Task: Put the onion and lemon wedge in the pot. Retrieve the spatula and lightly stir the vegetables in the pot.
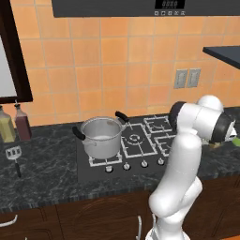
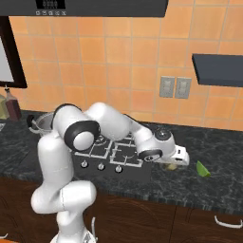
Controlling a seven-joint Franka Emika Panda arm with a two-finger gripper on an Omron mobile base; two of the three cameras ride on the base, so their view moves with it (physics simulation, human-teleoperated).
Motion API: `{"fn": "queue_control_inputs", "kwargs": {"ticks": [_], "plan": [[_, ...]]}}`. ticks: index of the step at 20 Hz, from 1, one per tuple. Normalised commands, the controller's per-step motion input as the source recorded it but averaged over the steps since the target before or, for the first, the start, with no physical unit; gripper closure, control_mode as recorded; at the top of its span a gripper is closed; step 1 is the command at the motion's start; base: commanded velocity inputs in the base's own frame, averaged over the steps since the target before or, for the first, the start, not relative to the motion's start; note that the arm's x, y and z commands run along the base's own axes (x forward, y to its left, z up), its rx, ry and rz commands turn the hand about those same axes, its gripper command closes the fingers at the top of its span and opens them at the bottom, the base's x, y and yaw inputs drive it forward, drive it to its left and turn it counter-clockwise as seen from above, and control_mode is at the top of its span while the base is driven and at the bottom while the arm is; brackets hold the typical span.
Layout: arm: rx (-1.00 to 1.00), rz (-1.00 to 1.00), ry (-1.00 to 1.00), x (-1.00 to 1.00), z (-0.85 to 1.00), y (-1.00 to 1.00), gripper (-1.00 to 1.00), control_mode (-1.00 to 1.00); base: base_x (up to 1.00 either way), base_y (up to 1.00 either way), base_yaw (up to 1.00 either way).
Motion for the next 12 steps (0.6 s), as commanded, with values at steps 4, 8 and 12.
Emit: {"fn": "queue_control_inputs", "kwargs": {"ticks": [4, 8, 12], "plan": [[0.00, 0.00, 0.00, 0.18, -0.18, -0.26, -1.00, -1.00, 0.00, 0.00, 0.00], [0.00, 0.00, 0.02, 0.03, -0.20, -0.11, 1.00, -1.00, 0.00, 0.00, 0.00], [0.08, 0.00, -0.06, -0.11, 0.18, -0.04, 1.00, -1.00, 0.00, 0.00, 0.00]]}}
